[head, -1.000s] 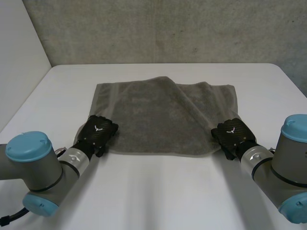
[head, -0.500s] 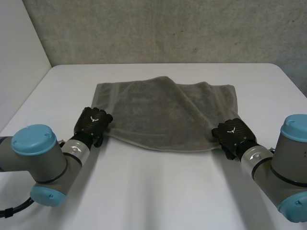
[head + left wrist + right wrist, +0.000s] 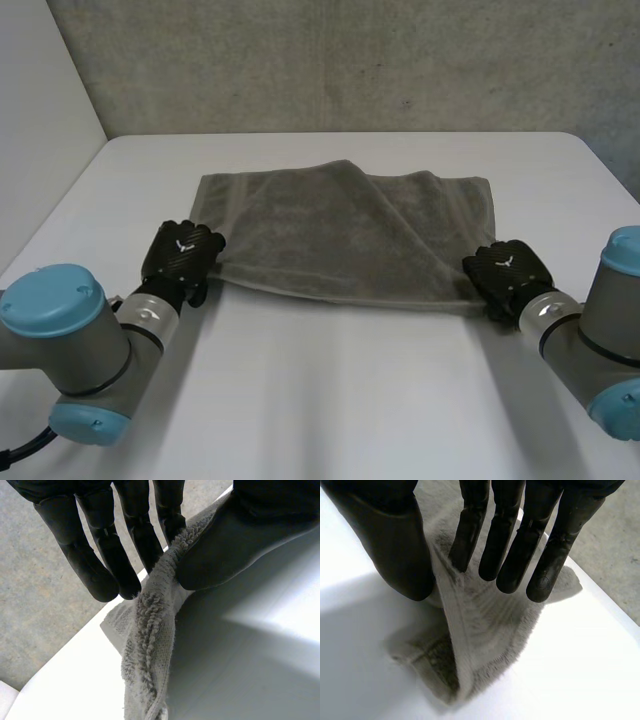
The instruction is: Fold the towel.
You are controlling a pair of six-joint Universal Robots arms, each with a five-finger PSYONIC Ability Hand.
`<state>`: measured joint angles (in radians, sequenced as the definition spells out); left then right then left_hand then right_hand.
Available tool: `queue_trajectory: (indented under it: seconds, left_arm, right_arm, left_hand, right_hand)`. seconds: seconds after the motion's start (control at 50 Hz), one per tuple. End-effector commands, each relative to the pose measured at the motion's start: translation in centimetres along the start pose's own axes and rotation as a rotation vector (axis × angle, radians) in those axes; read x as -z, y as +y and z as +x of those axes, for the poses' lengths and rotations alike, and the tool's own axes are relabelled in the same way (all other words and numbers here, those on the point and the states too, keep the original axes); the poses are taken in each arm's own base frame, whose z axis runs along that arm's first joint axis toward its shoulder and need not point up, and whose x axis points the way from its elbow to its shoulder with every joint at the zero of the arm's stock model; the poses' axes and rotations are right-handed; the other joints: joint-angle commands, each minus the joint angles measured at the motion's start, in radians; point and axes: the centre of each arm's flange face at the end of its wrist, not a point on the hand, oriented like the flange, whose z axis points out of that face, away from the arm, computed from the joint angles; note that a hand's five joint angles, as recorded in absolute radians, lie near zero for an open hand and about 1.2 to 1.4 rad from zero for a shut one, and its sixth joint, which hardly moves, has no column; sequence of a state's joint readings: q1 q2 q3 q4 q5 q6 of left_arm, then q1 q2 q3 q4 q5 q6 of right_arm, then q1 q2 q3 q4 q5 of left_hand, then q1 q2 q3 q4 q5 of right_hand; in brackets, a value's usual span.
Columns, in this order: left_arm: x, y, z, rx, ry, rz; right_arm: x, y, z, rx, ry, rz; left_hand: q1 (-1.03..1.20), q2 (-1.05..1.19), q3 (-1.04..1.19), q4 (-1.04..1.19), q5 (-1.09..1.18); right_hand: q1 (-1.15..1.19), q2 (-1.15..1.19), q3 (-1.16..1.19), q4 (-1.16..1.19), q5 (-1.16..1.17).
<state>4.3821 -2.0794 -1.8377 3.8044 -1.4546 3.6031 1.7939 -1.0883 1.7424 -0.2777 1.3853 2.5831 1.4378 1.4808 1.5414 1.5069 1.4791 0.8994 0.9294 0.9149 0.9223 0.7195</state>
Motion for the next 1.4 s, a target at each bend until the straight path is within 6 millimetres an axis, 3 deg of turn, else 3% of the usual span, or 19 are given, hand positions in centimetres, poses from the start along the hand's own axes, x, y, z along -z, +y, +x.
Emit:
queue_trajectory:
  seconds: [0.02,0.12,0.36,0.42,0.44,0.46,0.48,0.52,0.58,0.64,0.72,0.82,0.9,1.0,1.04,1.18,1.34,1.38,1.4]
  left_arm:
    - [-0.1,0.0,-0.5,0.0,-0.015,-0.001]
    - [-0.1,-0.2,-0.8,0.002,-0.023,0.002]
    - [-0.3,0.0,-1.3,0.003,-0.035,-0.006]
    - [-0.3,-0.1,-1.5,0.003,-0.039,-0.004]
    - [-0.3,0.0,-1.5,0.004,-0.039,-0.006]
    - [-0.3,0.1,-1.6,0.004,-0.042,-0.009]
    - [-0.3,0.1,-1.6,0.004,-0.042,-0.009]
    - [-0.3,0.1,-1.7,0.005,-0.043,-0.01]
    - [-0.2,-0.7,-2.5,0.005,-0.065,0.01]
    - [0.0,-1.7,-3.1,0.01,-0.082,0.034]
    - [1.0,-5.0,-5.1,0.063,-0.129,0.115]
    - [2.0,-6.3,-5.5,0.087,-0.122,0.114]
    - [4.3,-6.3,-4.8,0.103,-0.056,-0.017]
    - [6.7,-5.6,-4.0,0.113,-0.007,-0.122]
    - [8.8,-5.4,-3.5,0.104,0.015,-0.171]
    - [11.8,-5.9,-4.0,0.048,-0.008,-0.182]
    - [11.3,-6.6,-4.5,0.035,-0.002,-0.137]
    - [10.3,-6.4,-4.4,0.04,0.023,-0.131]
    - [8.8,-5.7,-4.2,0.043,0.05,-0.142]
  right_arm:
    - [-0.1,0.3,1.4,-0.016,0.009,-0.05]
    - [0.1,0.5,2.5,-0.047,0.006,-0.105]
    - [-0.4,1.2,2.9,-0.059,0.012,-0.121]
    - [-0.5,1.3,3.0,-0.062,0.014,-0.122]
    - [-0.5,1.3,3.2,-0.063,0.02,-0.12]
    - [-0.5,1.3,3.2,-0.063,0.021,-0.12]
    - [-0.6,1.3,3.4,-0.062,0.029,-0.115]
    - [-0.6,1.0,3.7,-0.06,0.044,-0.099]
    - [-0.2,-0.4,4.8,-0.041,0.098,-0.042]
    - [1.7,-3.7,7.1,-0.013,0.198,0.063]
    - [3.2,-5.7,8.5,0.016,0.252,0.137]
    - [5.1,-7.5,8.2,0.104,0.22,0.21]
    - [6.0,-6.7,7.0,0.206,0.174,0.162]
    - [8.5,-3.7,5.3,0.404,0.056,-0.034]
    - [9.5,-3.6,5.1,0.436,0.042,-0.054]
    - [12.2,-4.8,6.5,0.435,0.082,-0.048]
    - [11.6,-5.3,8.1,0.401,0.038,0.025]
    - [10.3,-4.6,8.2,0.378,0.009,0.002]
    - [10.3,-4.6,8.3,0.377,0.009,0.002]
  left_hand:
    - [-0.041,-0.085,-0.145,-0.111,-0.257]
    - [-0.041,-0.085,-0.145,-0.111,-0.257]
    - [-0.041,-0.085,-0.145,-0.111,-0.257]
    - [-0.041,-0.085,-0.145,-0.111,-0.257]
    - [-0.041,-0.085,-0.145,-0.111,-0.257]
    - [-0.041,-0.085,-0.145,-0.111,-0.257]
    - [-0.041,-0.085,-0.145,-0.111,-0.257]
    - [-0.041,-0.085,-0.145,-0.111,-0.257]
    - [-0.041,-0.085,-0.145,-0.111,-0.257]
    - [-0.041,-0.085,-0.145,-0.111,-0.257]
    - [-0.041,-0.085,-0.145,-0.111,-0.257]
    - [-0.041,-0.085,-0.145,-0.111,-0.257]
    - [-0.041,-0.085,-0.145,-0.111,-0.257]
    - [-0.041,-0.085,-0.145,-0.111,-0.257]
    - [-0.041,-0.085,-0.145,-0.111,-0.257]
    - [-0.041,-0.085,-0.145,-0.111,-0.257]
    - [-0.041,-0.085,-0.145,-0.111,-0.257]
    - [-0.041,-0.085,-0.145,-0.111,-0.257]
    - [-0.041,-0.085,-0.145,-0.111,-0.257]
  right_hand:
    - [-0.025,-0.055,-0.04,-0.048,-0.019]
    - [-0.031,-0.061,-0.046,-0.053,-0.025]
    - [-0.031,-0.061,-0.046,-0.053,-0.025]
    - [0.066,0.036,0.051,0.043,0.072]
    - [0.264,0.234,0.248,0.241,0.269]
    - [0.266,0.236,0.25,0.243,0.271]
    - [0.495,0.465,0.479,0.472,0.5]
    - [0.497,0.467,0.481,0.474,0.502]
    - [0.497,0.467,0.481,0.474,0.502]
    - [0.497,0.467,0.481,0.474,0.502]
    - [0.497,0.467,0.481,0.474,0.502]
    - [0.497,0.467,0.481,0.474,0.502]
    - [0.497,0.467,0.481,0.474,0.502]
    - [0.497,0.467,0.481,0.474,0.502]
    - [0.497,0.467,0.481,0.474,0.502]
    - [0.497,0.467,0.481,0.474,0.502]
    - [0.497,0.467,0.481,0.474,0.502]
    - [0.497,0.467,0.481,0.474,0.502]
    - [0.497,0.467,0.481,0.474,0.502]
